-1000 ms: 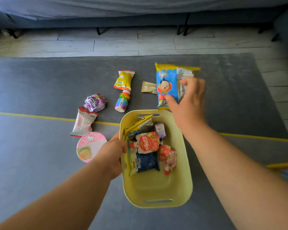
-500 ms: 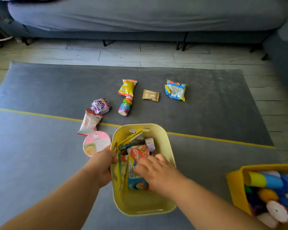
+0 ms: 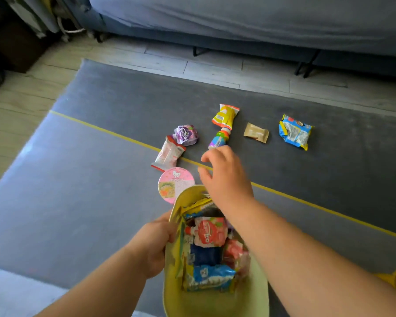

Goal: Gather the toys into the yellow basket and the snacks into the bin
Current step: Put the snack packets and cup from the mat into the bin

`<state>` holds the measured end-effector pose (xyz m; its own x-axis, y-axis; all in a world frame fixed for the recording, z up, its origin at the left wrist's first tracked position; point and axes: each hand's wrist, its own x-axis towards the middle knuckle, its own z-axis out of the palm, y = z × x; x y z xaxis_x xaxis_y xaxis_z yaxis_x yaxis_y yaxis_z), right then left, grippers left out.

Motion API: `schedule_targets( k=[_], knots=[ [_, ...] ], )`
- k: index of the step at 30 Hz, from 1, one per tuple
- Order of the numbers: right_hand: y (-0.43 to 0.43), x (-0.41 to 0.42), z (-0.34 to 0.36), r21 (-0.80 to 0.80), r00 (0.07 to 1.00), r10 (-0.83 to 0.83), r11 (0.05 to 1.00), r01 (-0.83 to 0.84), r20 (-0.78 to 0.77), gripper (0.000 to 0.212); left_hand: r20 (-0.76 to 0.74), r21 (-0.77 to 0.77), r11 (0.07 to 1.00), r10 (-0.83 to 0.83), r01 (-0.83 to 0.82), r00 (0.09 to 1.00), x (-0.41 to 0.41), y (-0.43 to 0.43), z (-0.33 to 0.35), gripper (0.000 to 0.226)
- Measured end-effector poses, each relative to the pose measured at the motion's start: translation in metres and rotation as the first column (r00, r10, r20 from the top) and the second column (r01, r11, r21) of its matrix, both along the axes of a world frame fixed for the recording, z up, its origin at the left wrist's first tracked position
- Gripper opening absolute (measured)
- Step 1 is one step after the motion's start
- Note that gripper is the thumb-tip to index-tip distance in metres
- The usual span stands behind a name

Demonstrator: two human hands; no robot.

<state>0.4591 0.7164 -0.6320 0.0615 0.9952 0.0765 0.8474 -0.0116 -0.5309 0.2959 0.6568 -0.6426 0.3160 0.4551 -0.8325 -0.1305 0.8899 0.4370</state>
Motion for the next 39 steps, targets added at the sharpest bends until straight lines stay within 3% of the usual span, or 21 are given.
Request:
schedule_targets(
  k=[2,4,10,12,15,18,22,25,27,32,36,39],
  knots=[
    [0.032,-0.012,-0.008,-0.357,0.993,0.053,0.934,-0.012,0.105,0.037,0.040,0.006,1.000,-0.002,0.001,0.999,-0.011,-0.004,0.001,0.061],
    [0.056,-0.034,-0.016,-0.571,0.965,0.163,0.821,-0.016,0.207,0.060,0.055,0.015,1.000,0.002,-0.002,0.998,-0.025,-0.006,0.001,0.061],
    [0.078,-0.099,-0.052,-0.776,0.895,0.307,0.628,0.065,0.323,0.127,0.086,0.030,0.998,0.051,-0.054,0.995,-0.048,-0.006,-0.007,0.070],
    [0.084,-0.116,-0.067,-0.807,0.863,0.350,0.582,0.103,0.364,0.141,0.091,0.014,0.998,0.058,-0.059,0.994,-0.057,-0.007,-0.010,0.070],
    [0.077,-0.123,-0.070,-0.800,0.846,0.336,0.577,0.161,0.413,0.127,0.126,-0.005,1.000,0.027,-0.026,0.992,-0.064,-0.007,-0.010,0.070],
    [0.075,-0.118,-0.067,-0.731,0.846,0.326,0.674,0.106,0.423,0.102,0.149,0.010,0.999,0.039,-0.041,0.988,-0.069,-0.005,-0.008,0.069],
    [0.086,-0.095,-0.029,-0.557,0.971,0.025,0.822,0.115,0.237,0.105,0.092,0.049,0.993,0.103,-0.108,0.990,-0.069,0.000,-0.010,0.066],
    [0.092,-0.073,0.015,-0.381,0.996,-0.050,0.921,0.076,0.077,0.104,0.018,0.082,0.989,0.118,-0.119,0.993,-0.068,0.016,-0.007,0.062],
    [0.087,-0.061,0.041,-0.372,1.000,-0.017,0.928,0.011,-0.013,0.101,-0.019,0.108,0.987,0.119,-0.116,0.993,-0.064,0.033,-0.006,0.060],
    [0.045,-0.036,0.065,-0.392,0.990,0.123,0.909,-0.143,-0.075,0.096,-0.087,0.146,0.986,0.087,-0.074,0.992,-0.042,0.067,-0.010,0.060],
    [0.015,-0.022,0.047,-0.463,0.974,0.222,0.867,-0.183,0.032,0.103,-0.120,0.150,0.987,0.068,-0.049,0.990,-0.027,0.081,-0.022,0.066],
    [-0.006,-0.022,0.019,-0.531,0.940,0.314,0.823,-0.202,0.130,0.108,-0.114,0.119,0.991,0.074,-0.060,0.991,-0.018,0.083,-0.028,0.057]
  ],
)
